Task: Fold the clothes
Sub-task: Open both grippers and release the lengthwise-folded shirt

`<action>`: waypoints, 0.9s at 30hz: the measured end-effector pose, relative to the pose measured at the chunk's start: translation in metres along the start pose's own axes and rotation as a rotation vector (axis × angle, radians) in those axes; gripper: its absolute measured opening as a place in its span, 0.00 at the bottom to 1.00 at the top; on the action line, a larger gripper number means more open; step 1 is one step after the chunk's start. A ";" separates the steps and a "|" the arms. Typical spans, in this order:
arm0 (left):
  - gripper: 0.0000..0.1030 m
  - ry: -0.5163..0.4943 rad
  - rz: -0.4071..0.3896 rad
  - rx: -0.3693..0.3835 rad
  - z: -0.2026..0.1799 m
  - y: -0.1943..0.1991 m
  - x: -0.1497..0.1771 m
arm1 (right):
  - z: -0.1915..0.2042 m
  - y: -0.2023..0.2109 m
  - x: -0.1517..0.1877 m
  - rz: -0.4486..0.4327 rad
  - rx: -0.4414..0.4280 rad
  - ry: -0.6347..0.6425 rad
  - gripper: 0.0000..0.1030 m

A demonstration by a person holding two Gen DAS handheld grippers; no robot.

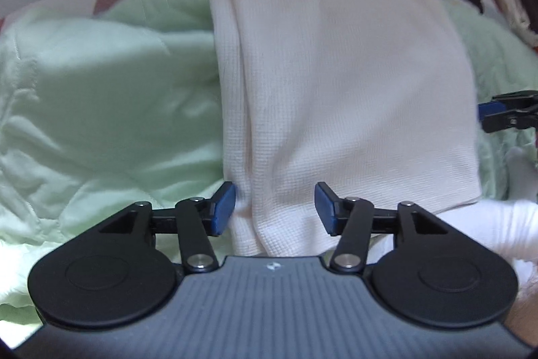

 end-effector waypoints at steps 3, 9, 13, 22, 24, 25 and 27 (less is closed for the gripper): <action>0.23 0.040 0.019 0.035 0.009 -0.008 -0.002 | -0.001 -0.011 -0.002 0.024 -0.069 -0.017 0.55; 0.02 0.012 -0.076 0.021 0.006 0.036 0.009 | 0.009 -0.015 -0.008 0.081 -0.147 -0.006 0.56; 0.02 -0.008 -0.123 -0.142 0.014 0.049 0.014 | 0.018 -0.020 -0.009 0.132 -0.163 0.019 0.56; 0.44 0.049 -0.090 -0.093 0.024 0.023 -0.003 | 0.015 -0.038 -0.001 0.190 -0.126 -0.022 0.56; 0.53 0.104 -0.166 -0.063 0.034 0.032 -0.010 | 0.014 -0.033 0.001 0.188 -0.102 -0.005 0.56; 0.54 0.123 -0.188 -0.028 0.036 0.034 -0.011 | 0.015 -0.034 0.001 0.186 -0.094 0.006 0.56; 0.55 0.141 -0.208 0.051 0.039 0.035 -0.011 | 0.015 -0.037 -0.003 0.185 -0.084 0.020 0.57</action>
Point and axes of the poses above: each gripper's, at about its wrist camera, not at the fingertips, and y roughly against the way its jaws point, z to its left, x to its underside, the point moved 6 cm from there along -y, roughly the way its jaws point, and after that the axes turned 7 degrees about z, right-handed, at the moved point
